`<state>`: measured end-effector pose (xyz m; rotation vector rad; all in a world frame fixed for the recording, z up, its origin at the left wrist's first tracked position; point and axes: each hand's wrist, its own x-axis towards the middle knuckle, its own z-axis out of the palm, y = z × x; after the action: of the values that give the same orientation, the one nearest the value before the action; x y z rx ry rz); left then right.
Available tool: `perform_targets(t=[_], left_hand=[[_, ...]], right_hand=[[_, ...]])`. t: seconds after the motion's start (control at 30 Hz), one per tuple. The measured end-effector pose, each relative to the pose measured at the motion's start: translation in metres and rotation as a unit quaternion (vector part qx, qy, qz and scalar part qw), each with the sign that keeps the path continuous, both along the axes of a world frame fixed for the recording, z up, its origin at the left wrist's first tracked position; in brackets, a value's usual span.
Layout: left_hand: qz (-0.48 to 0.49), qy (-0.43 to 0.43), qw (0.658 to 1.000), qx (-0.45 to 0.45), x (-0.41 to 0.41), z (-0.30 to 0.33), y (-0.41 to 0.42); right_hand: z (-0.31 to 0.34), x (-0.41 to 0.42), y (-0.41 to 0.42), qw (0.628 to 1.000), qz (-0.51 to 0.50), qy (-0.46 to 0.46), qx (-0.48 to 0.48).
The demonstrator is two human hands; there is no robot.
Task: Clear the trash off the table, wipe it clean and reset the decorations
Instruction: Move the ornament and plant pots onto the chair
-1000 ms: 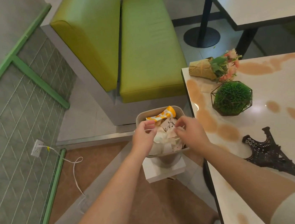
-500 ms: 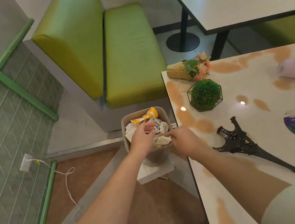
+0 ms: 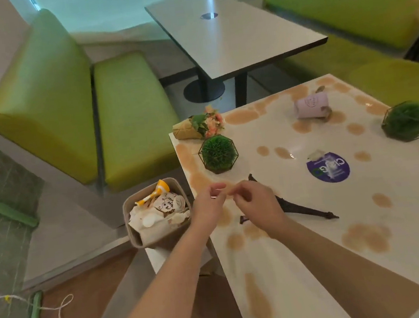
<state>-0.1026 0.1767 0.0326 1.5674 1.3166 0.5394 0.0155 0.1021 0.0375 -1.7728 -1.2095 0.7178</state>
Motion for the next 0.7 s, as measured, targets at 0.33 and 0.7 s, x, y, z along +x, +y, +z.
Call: perform_targets(t=[0.33, 0.7], left_hand=[[-0.058, 0.157, 0.983, 0.073, 0.049, -0.018, -0.064], [0.141, 0.093, 0.986, -0.013, 0.083, -0.014, -0.080]], right_hand=[[-0.008, 0.086, -0.058, 0.997, -0.068, -0.032, -0.031], [-0.055, 0.157, -0.096, 0.955, 0.075, -0.165, -0.233]])
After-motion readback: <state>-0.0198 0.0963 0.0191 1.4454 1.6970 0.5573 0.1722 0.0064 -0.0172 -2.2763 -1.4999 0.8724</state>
